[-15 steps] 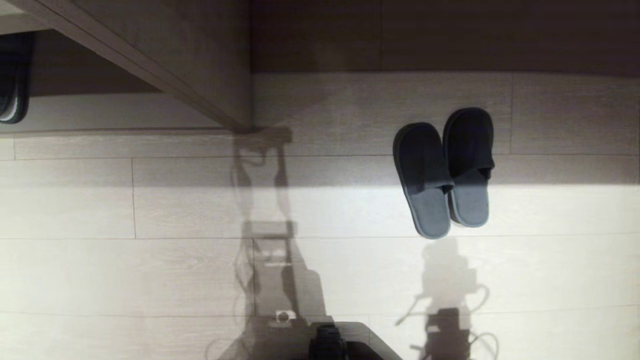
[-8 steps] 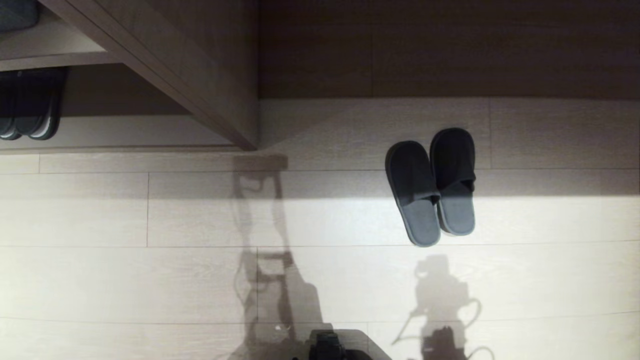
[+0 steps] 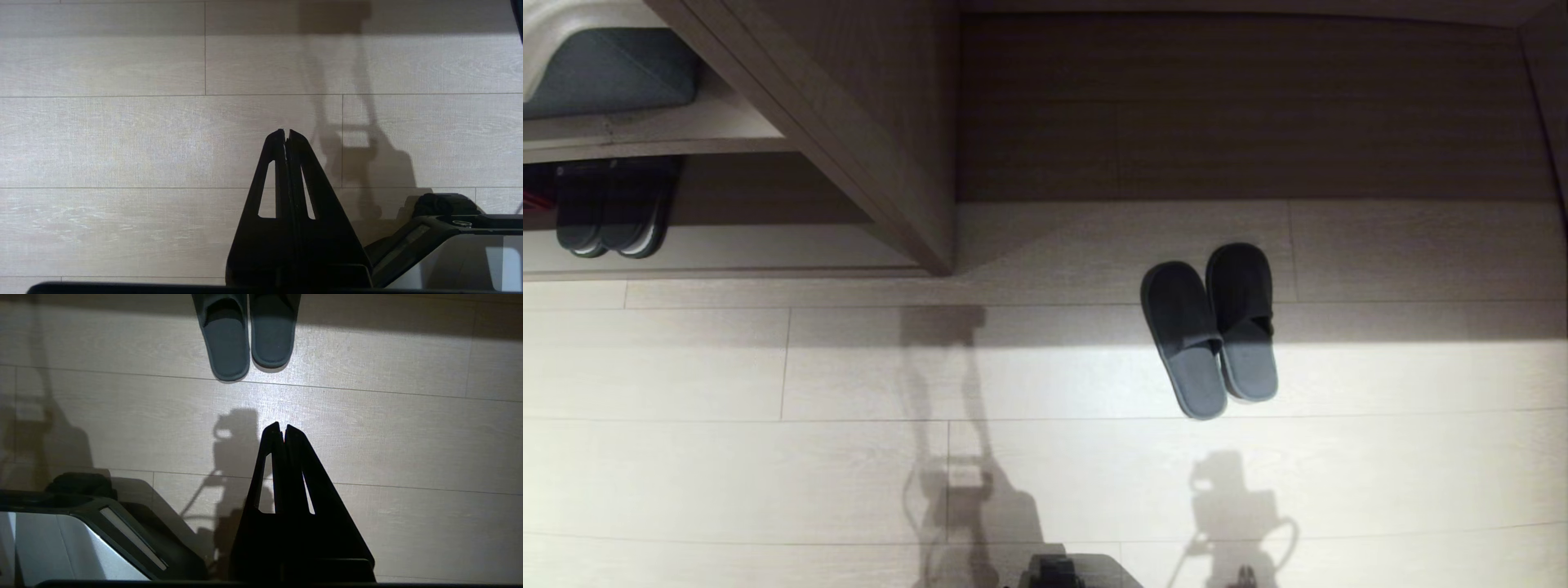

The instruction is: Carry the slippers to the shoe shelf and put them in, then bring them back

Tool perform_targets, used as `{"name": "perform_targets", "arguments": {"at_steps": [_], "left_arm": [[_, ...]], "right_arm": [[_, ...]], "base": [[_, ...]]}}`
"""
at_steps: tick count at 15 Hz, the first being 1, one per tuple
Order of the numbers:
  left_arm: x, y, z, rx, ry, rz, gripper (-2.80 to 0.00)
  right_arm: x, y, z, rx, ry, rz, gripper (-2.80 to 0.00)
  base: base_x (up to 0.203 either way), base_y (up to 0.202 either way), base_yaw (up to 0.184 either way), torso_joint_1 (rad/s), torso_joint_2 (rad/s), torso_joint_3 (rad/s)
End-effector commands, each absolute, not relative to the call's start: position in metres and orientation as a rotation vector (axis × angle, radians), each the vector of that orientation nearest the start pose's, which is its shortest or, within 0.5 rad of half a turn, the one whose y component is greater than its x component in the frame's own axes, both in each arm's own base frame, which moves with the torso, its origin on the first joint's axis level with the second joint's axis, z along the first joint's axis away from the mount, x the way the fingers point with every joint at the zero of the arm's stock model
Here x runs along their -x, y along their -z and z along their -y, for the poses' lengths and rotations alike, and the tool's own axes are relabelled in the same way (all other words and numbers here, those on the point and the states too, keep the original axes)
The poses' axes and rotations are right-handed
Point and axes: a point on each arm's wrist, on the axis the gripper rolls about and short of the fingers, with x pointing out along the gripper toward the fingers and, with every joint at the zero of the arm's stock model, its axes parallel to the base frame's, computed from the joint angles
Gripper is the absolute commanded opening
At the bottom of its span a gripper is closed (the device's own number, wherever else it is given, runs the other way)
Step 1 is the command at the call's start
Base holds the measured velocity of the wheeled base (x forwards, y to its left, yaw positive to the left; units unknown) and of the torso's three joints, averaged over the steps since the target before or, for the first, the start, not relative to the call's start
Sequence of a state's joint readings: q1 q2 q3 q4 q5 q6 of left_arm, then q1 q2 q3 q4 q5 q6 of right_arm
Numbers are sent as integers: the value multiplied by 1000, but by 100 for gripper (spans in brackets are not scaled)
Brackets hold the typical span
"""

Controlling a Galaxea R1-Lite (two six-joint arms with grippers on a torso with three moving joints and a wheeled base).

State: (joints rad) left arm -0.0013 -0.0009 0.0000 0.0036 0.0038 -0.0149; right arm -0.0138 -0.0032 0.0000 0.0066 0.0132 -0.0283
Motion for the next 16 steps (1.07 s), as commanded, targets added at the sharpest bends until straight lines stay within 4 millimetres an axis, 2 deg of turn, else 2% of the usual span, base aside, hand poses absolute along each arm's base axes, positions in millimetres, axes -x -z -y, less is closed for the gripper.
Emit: {"name": "perform_targets", "arguments": {"at_steps": [1, 16], "left_arm": [[23, -75, 0, 15, -5, -3, -280], [23, -75, 0, 17, -5, -3, -280]], "right_arm": [[23, -75, -1, 29, 0, -5, -280], [23, -75, -1, 29, 0, -5, -280]], "base": [[0, 0, 0, 2, -5, 207], [0, 0, 0, 2, 2, 201]]}}
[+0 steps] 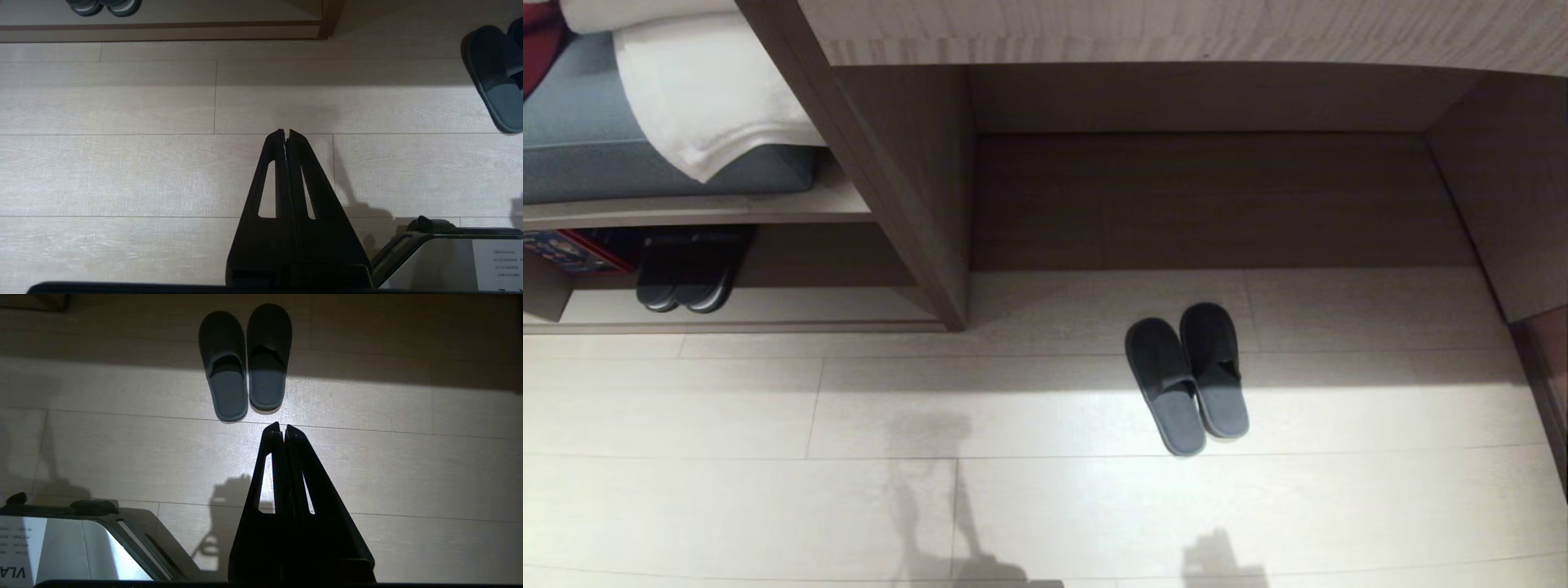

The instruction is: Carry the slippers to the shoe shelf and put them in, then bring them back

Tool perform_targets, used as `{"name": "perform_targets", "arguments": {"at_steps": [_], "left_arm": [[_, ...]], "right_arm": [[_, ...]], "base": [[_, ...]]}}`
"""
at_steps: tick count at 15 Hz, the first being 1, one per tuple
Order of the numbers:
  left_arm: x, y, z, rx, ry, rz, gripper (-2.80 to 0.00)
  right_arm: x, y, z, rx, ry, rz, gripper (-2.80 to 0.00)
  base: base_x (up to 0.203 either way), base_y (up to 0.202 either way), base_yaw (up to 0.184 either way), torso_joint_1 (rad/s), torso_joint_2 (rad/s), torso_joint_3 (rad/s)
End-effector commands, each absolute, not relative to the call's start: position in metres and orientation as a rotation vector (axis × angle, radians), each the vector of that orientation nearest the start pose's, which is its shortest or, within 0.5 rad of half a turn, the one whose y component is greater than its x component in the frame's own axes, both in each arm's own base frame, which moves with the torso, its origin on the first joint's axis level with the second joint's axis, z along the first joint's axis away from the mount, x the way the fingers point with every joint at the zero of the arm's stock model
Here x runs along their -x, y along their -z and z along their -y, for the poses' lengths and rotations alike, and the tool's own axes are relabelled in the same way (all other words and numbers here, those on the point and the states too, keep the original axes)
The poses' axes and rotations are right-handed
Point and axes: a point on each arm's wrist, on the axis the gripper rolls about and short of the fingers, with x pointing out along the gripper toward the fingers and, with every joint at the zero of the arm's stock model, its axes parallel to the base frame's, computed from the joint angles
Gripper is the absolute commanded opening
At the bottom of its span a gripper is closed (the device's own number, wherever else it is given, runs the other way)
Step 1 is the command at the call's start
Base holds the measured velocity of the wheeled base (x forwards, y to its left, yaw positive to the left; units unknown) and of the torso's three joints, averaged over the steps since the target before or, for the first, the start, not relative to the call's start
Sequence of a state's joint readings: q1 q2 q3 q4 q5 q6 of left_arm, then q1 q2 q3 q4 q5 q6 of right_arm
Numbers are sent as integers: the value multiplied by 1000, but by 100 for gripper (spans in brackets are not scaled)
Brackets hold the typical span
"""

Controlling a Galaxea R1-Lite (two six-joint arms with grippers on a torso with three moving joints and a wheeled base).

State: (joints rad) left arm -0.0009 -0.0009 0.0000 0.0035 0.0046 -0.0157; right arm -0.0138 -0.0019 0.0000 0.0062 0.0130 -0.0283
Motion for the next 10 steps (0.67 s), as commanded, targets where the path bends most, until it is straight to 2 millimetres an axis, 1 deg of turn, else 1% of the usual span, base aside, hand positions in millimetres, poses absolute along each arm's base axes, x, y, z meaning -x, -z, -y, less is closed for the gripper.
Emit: {"name": "perform_targets", "arguments": {"at_steps": [1, 10], "left_arm": [[23, -75, 0, 17, -5, -3, -280], [23, -75, 0, 18, -5, -3, -280]], "right_arm": [[23, -75, -1, 29, 0, -5, -280], [23, -75, -1, 29, 0, -5, -280]], "base": [[0, 0, 0, -2, -6, 203], [0, 0, 0, 3, 1, 205]]}}
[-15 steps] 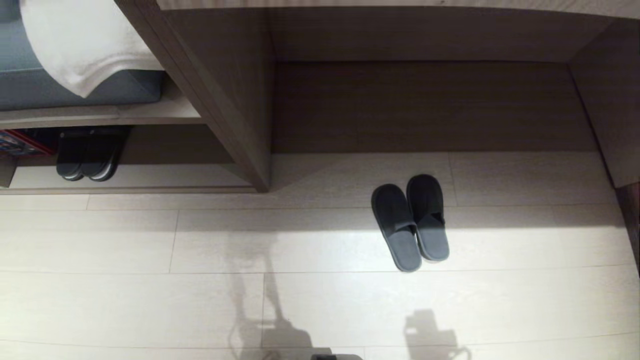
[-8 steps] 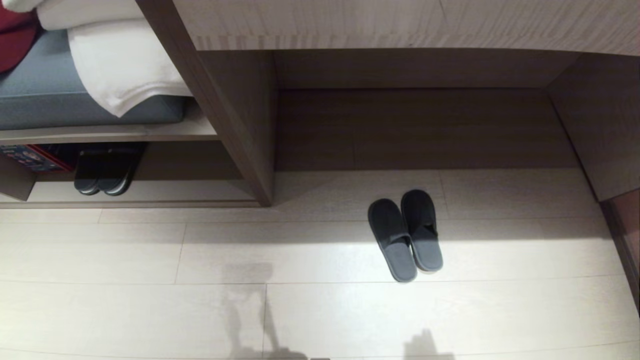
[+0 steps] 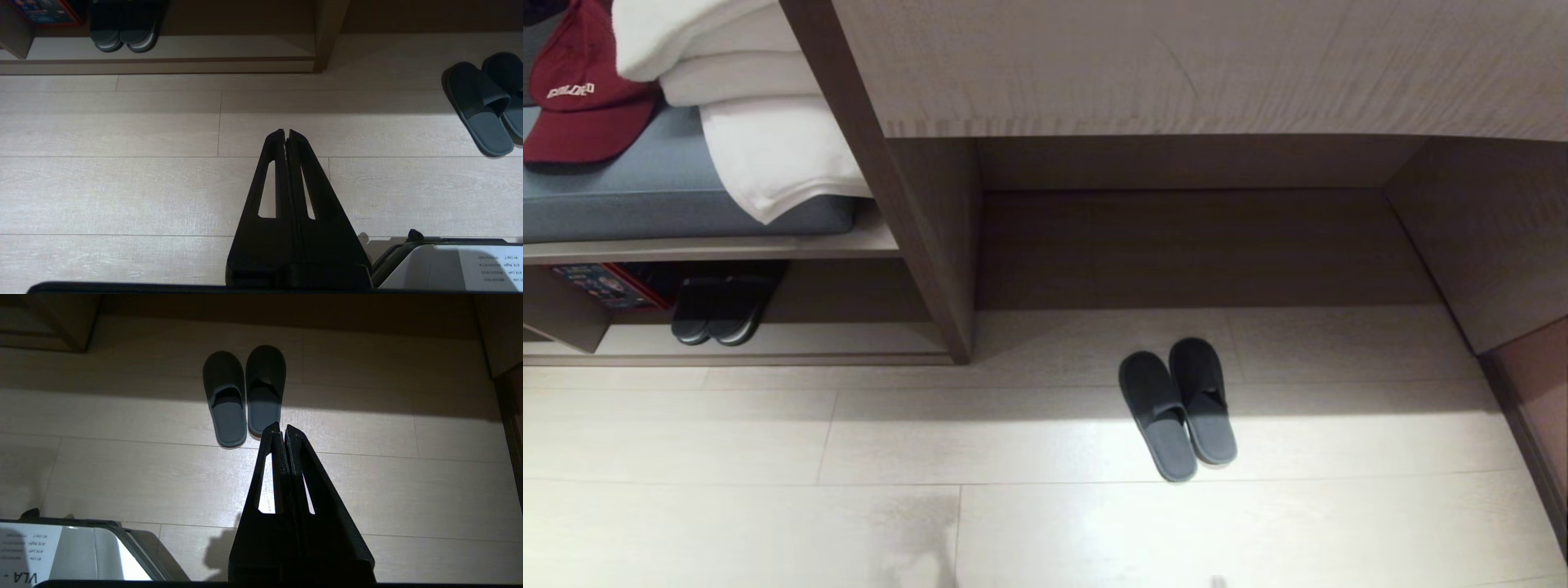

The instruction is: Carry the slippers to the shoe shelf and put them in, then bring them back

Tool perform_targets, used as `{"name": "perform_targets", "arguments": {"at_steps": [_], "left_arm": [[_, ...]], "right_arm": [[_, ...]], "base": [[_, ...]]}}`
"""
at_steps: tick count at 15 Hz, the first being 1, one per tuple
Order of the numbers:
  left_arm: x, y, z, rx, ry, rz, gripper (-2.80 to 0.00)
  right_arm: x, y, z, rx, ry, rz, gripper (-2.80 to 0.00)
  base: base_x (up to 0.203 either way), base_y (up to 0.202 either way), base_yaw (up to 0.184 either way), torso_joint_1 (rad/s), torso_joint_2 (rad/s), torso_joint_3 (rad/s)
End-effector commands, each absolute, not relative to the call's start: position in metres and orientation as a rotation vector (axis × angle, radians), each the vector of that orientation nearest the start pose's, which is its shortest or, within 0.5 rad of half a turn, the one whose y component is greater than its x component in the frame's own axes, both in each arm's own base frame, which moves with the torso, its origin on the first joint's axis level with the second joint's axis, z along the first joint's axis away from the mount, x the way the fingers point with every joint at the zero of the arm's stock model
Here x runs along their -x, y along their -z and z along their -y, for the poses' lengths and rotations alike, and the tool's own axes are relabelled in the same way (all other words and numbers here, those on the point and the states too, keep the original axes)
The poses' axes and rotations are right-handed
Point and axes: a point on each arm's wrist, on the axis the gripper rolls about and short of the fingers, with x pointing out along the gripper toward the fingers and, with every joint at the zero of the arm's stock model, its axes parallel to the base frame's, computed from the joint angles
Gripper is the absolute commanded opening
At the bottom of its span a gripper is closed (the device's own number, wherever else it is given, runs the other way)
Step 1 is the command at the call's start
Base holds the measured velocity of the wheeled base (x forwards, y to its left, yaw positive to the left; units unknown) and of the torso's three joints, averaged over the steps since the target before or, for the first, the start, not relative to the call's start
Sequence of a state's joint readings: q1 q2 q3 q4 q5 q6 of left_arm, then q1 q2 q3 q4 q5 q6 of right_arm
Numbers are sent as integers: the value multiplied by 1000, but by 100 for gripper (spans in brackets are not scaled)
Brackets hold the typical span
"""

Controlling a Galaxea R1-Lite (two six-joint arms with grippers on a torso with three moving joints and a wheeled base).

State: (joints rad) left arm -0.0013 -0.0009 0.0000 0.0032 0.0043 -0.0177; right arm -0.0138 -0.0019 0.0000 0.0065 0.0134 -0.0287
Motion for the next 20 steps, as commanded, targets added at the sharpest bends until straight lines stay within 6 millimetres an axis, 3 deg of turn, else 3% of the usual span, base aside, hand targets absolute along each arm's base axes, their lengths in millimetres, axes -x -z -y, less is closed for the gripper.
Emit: {"name": "perform_targets", "arguments": {"at_steps": [1, 20], "left_arm": [[23, -75, 0, 18, -3, -3, -280], [23, -75, 0, 20, -3, -3, -280]], "right_arm": [[23, -75, -1, 29, 0, -5, -280], [23, -75, -1, 29, 0, -5, -280]], "base": [[0, 0, 0, -6, 2, 207], [0, 0, 0, 2, 2, 202]]}}
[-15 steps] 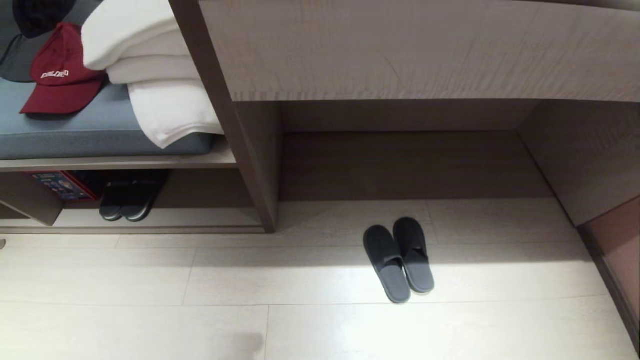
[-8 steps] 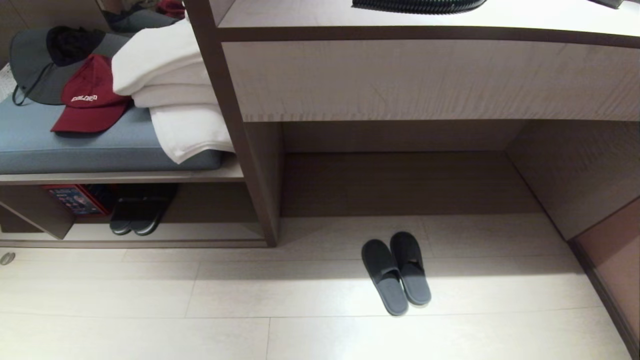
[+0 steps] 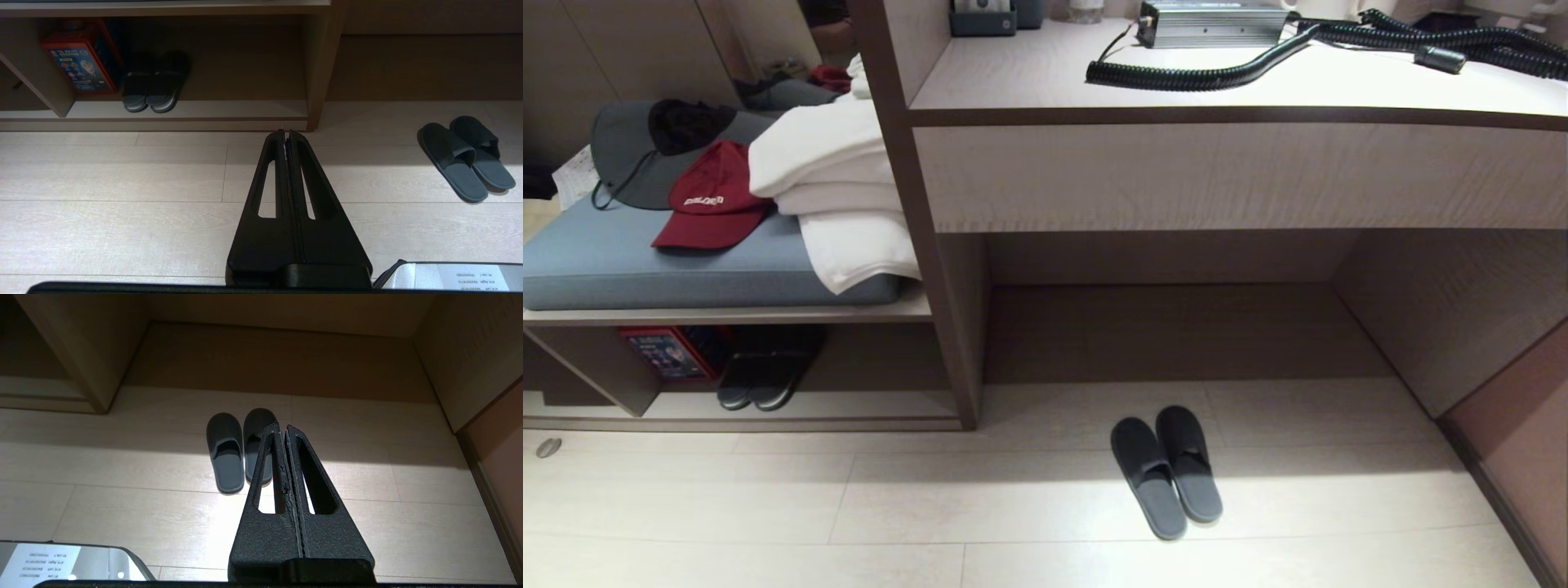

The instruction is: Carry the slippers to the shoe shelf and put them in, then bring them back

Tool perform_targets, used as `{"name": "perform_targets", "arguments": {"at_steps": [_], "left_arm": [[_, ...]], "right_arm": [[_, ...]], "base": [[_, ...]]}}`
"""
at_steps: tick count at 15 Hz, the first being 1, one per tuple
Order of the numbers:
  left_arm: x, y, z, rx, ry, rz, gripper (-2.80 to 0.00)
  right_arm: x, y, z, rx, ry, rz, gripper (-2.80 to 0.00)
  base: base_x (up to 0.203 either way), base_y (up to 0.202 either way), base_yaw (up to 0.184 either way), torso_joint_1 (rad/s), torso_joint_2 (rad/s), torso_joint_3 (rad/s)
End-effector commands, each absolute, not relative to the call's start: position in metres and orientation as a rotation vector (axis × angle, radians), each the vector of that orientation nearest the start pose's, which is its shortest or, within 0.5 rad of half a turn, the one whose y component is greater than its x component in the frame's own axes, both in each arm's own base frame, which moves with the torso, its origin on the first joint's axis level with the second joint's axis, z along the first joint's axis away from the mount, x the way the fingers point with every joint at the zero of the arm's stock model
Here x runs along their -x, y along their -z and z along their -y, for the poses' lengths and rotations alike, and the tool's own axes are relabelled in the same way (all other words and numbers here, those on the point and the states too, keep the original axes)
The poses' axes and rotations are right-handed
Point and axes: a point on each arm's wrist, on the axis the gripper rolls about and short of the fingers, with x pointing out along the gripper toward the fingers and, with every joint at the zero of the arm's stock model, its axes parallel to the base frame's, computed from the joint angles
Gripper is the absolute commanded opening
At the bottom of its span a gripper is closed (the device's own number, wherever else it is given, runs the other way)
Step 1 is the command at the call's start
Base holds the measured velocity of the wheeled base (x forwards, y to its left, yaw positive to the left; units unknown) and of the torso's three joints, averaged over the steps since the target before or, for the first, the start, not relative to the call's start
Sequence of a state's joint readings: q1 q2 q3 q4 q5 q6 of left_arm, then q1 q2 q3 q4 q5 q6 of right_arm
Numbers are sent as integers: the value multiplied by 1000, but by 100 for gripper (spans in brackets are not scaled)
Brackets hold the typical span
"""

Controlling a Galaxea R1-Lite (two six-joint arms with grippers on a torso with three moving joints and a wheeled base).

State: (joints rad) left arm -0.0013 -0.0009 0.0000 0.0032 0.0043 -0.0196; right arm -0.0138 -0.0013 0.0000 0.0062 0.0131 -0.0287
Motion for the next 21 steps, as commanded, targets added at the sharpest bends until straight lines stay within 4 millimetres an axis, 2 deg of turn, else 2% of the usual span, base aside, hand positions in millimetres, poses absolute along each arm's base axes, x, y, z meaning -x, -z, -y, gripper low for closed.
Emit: {"name": "perform_targets", "arguments": {"at_steps": [1, 17, 21], "left_arm": [[23, -75, 0, 20, -5, -3, -280], [23, -75, 0, 21, -3, -3, -280], [23, -75, 0, 12, -2, -3, -280]], "right_arm": [[23, -75, -1, 29, 0, -5, -280], [23, -75, -1, 29, 0, -5, -280], [23, -75, -1, 29, 0, -5, -280]], "base": [[0, 0, 0, -2, 2, 207], [0, 0, 0, 2, -1, 203], [0, 0, 0, 3, 4, 63]]}}
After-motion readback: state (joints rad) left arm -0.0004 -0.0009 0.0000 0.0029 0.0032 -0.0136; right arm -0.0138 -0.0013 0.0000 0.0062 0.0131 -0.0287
